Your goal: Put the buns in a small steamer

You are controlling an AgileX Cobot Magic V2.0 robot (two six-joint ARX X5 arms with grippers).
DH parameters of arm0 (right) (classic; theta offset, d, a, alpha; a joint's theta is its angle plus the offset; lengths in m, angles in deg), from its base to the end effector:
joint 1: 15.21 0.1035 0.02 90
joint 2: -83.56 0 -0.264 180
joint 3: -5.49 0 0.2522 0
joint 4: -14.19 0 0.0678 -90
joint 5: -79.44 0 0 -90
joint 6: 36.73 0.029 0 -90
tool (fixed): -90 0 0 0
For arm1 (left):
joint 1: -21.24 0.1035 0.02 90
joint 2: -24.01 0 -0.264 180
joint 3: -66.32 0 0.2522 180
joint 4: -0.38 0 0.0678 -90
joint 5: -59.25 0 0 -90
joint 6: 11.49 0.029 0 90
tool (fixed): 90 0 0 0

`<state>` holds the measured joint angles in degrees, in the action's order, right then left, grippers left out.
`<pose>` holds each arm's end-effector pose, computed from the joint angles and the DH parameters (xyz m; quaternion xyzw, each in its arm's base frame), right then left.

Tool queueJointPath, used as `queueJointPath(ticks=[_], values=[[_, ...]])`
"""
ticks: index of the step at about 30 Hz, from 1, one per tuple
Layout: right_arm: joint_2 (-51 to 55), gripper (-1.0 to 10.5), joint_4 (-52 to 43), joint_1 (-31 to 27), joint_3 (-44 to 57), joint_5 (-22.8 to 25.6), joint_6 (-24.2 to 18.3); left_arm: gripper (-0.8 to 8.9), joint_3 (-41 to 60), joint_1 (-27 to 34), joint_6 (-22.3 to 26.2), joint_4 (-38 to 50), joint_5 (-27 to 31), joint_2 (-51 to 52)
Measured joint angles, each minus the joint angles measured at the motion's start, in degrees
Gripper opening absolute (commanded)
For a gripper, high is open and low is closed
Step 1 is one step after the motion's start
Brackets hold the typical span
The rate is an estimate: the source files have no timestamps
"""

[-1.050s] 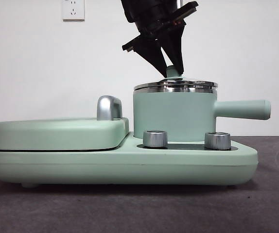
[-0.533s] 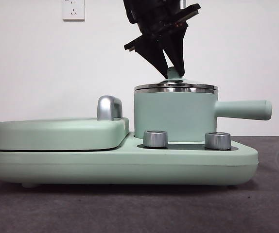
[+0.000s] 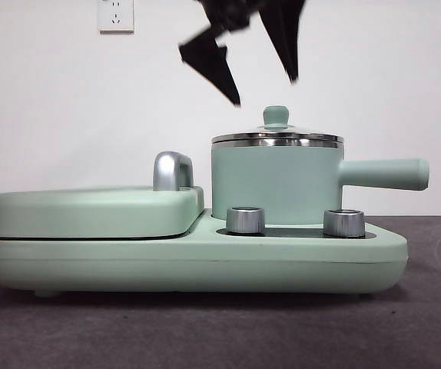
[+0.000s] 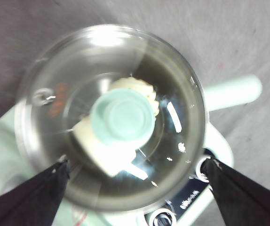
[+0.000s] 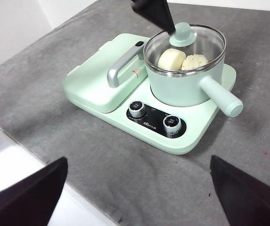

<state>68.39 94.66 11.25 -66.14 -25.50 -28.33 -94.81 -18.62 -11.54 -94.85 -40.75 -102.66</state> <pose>-0.0104 0.0032 0.3438 0.0462 0.2317 0.3297 0.9141 0.3289 -0.2812 0.3739 0.1300 0.4889 -0.3634 0.7823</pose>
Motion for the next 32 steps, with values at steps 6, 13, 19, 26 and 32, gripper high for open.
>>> queueJointPath(ticks=[6,13,19,26,32], values=[[0.0,4.8,-0.3,0.0,0.0,0.0,0.0,4.66,5.8,0.6,-2.3,0.0,-0.1,19.3],[0.0,4.8,-3.3,0.0,0.0,-0.6,0.0,4.65,34.7,0.6,-1.4,0.0,0.0,42.5],[0.0,4.8,-3.8,0.0,0.2,-3.0,-0.5,4.65,58.1,0.6,-1.5,6.5,0.0,61.8],[0.0,4.8,-3.8,0.0,1.4,-7.3,-0.9,4.65,83.2,0.6,-6.6,23.6,0.0,85.5],[0.0,4.8,-4.0,0.0,1.4,-9.0,-1.7,3.28,94.4,0.6,-11.4,25.3,0.0,98.2]])
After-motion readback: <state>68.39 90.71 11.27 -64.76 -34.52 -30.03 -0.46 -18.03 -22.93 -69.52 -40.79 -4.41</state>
